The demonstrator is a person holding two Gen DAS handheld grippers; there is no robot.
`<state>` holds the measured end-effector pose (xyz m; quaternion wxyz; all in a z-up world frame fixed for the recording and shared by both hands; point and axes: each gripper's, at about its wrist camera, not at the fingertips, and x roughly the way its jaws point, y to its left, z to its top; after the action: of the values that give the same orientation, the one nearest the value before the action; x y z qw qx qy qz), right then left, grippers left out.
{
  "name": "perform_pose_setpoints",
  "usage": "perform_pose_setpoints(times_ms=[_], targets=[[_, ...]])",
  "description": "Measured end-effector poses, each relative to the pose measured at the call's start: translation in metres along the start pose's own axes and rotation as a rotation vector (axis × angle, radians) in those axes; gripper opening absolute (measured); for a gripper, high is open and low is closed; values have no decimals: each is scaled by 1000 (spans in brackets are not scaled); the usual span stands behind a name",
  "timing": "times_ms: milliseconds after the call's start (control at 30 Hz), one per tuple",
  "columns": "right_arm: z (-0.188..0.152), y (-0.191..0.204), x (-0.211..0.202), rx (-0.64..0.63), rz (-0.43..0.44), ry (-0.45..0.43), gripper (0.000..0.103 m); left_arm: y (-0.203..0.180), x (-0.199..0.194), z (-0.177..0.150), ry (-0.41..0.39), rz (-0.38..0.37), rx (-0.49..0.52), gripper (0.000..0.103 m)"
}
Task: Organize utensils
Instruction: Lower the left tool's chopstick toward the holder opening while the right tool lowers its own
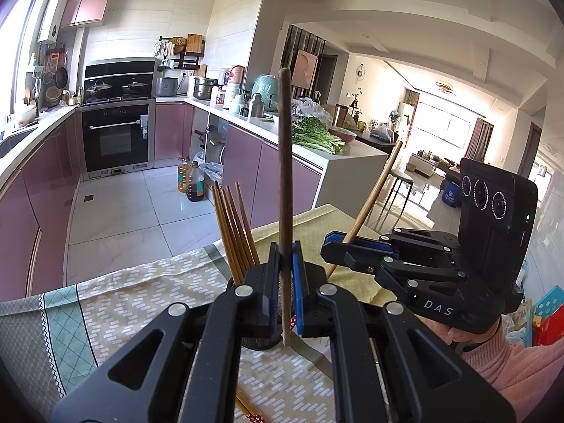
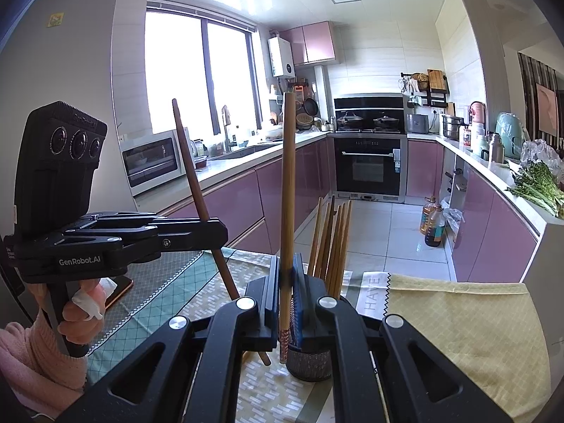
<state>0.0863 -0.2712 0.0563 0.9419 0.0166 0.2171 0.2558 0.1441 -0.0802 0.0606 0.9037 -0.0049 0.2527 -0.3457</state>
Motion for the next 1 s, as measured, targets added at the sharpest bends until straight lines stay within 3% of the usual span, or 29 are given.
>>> perform_pose_setpoints(times_ms=[1000], targets=[[13,-1,1,-30,2,-27,6,-6,0,17,-45,6,11,7]])
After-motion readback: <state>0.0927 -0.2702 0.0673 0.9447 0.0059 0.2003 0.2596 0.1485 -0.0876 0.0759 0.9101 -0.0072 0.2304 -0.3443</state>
